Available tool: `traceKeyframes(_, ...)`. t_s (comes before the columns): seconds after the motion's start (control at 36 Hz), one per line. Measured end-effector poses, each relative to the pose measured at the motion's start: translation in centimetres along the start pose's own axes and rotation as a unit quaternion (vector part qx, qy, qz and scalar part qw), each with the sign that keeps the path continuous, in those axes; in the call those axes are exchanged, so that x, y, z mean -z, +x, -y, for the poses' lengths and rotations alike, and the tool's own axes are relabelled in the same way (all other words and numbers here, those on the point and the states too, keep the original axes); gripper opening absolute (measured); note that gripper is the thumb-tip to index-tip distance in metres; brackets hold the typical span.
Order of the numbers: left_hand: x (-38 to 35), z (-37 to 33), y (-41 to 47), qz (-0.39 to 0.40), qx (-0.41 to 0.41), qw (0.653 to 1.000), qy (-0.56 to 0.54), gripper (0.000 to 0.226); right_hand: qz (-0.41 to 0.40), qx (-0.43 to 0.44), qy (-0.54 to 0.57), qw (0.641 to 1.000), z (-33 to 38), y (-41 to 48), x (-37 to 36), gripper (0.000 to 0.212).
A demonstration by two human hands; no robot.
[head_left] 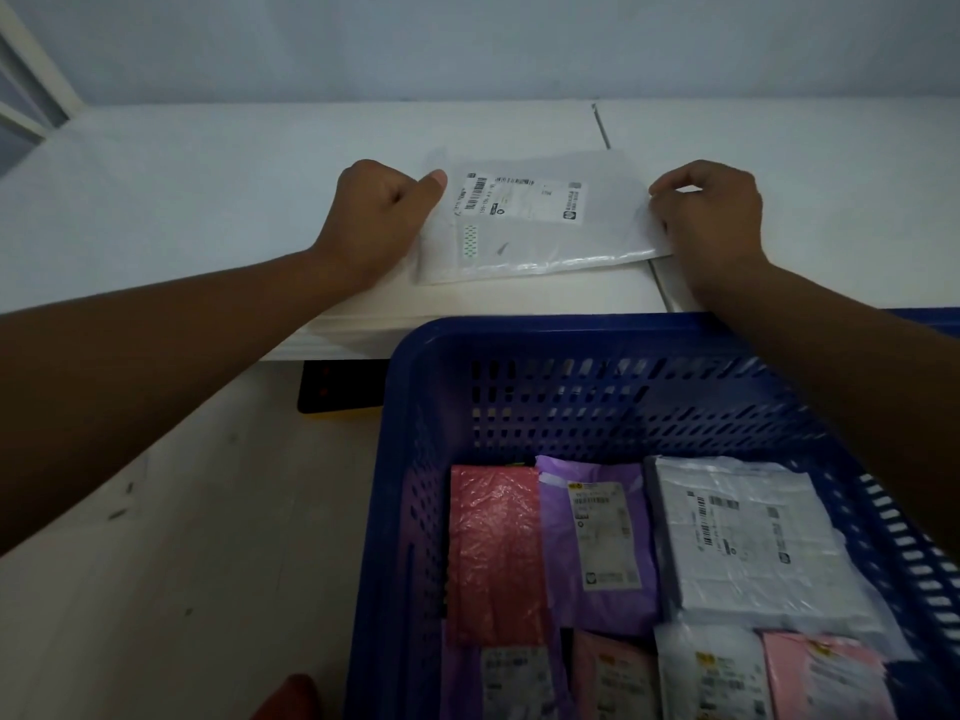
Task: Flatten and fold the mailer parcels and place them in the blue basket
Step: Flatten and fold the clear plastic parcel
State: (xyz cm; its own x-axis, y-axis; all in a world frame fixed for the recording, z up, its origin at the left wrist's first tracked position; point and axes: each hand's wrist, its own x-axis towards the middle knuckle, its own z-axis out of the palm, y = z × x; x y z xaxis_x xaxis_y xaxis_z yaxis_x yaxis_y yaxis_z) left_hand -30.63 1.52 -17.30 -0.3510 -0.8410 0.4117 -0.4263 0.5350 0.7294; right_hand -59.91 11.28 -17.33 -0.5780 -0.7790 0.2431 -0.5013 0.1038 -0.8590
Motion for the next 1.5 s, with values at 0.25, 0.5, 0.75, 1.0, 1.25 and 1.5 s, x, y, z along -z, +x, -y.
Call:
traceKeyframes(0.25,0.0,-0.1,0.0,0.003,-0.005,1.0,0.008,0.068,0.0,0.002,-0.002,1.0,0.0,0.0,-0.1,0.022)
traceKeyframes(0.5,-0.1,0.0,0.0,0.003,-0.014,1.0,0.015,0.063,0.012,-0.013,0.009,1.0,-0.3,0.2,-0.2,0.017)
traceKeyframes(0.75,-0.3,0.0,0.0,0.011,-0.049,0.997,0.065,0.053,0.004,-0.003,-0.033,0.999,-0.4,0.3,-0.4,0.016)
traceKeyframes(1.0,-1.6,-3.1,3.2,-0.071,-0.082,0.953,0.283,0.027,-0.137,0.143,-0.262,0.944,2.5,0.3,-1.1,0.024)
traceKeyframes(1.25,-6.8,-3.2,3.3,0.145,0.001,0.9,0.412,0.058,0.106,0.181,-0.397,0.894,3.5,0.8,-7.6,0.055)
traceKeyframes(1.5,-7.1,-2.2,2.2,0.189,0.04,0.899,0.392,0.06,0.181,0.146,-0.422,0.876,2.9,-0.4,-8.2,0.061)
